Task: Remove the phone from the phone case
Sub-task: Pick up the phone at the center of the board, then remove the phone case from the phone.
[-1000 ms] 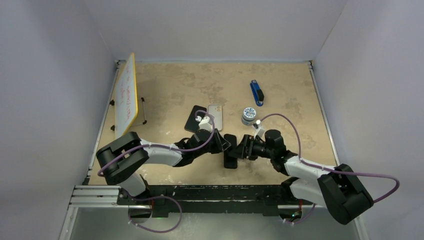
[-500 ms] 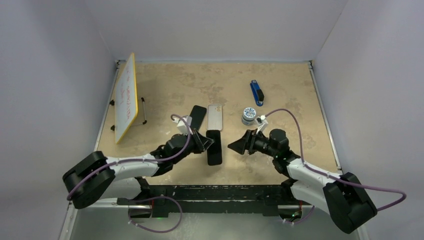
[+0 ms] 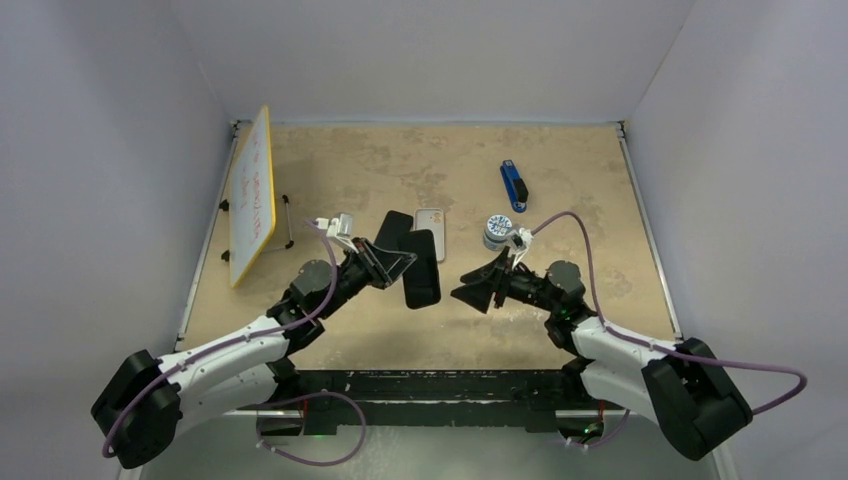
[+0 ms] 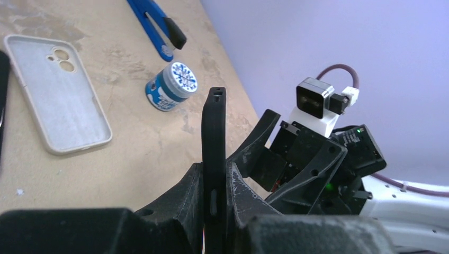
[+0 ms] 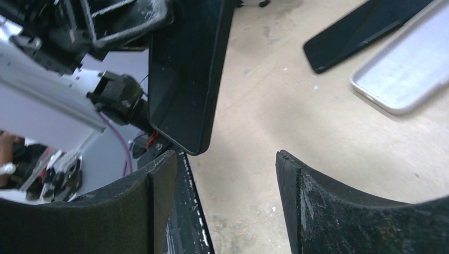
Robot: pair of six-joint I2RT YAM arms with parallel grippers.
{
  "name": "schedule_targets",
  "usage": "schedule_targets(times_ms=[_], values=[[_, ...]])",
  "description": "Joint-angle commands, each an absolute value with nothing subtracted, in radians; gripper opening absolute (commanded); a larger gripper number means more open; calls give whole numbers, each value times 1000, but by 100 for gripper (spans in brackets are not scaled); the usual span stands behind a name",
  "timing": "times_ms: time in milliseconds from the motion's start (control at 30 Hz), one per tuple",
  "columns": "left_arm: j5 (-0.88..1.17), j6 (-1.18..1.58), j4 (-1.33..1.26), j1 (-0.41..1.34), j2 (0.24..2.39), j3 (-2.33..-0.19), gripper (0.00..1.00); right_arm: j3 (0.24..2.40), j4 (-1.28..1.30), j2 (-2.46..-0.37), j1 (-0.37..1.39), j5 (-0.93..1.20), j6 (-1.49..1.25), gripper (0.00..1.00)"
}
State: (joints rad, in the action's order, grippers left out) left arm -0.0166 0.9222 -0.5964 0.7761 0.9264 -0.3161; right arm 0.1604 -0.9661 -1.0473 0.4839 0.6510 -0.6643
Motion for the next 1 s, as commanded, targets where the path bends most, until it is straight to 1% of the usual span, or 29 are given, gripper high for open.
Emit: schedule_targets(times_ms=[0,200,367,600,800,967], values=[[87,866,-627,758,885,-427,0,215,-1146,-1083,517,806,-606,69],[206,858,-617,724,908,-490,0,264,-1223,-1127,556,886,-538,64],[283,862,-622,702,926,-522,0,319,-1161,-1153,555,936,-456,60],[346,878,-623,674,930,-541,0,344,-1245,-1192,557,1026,-454,55],[411,904,-640,642,953,-559,0,369,-1315,-1245,565,1078,-461,47],[443,924,-649,615,958,-561,0,389,-1423,-1307,569,1104,-493,41]])
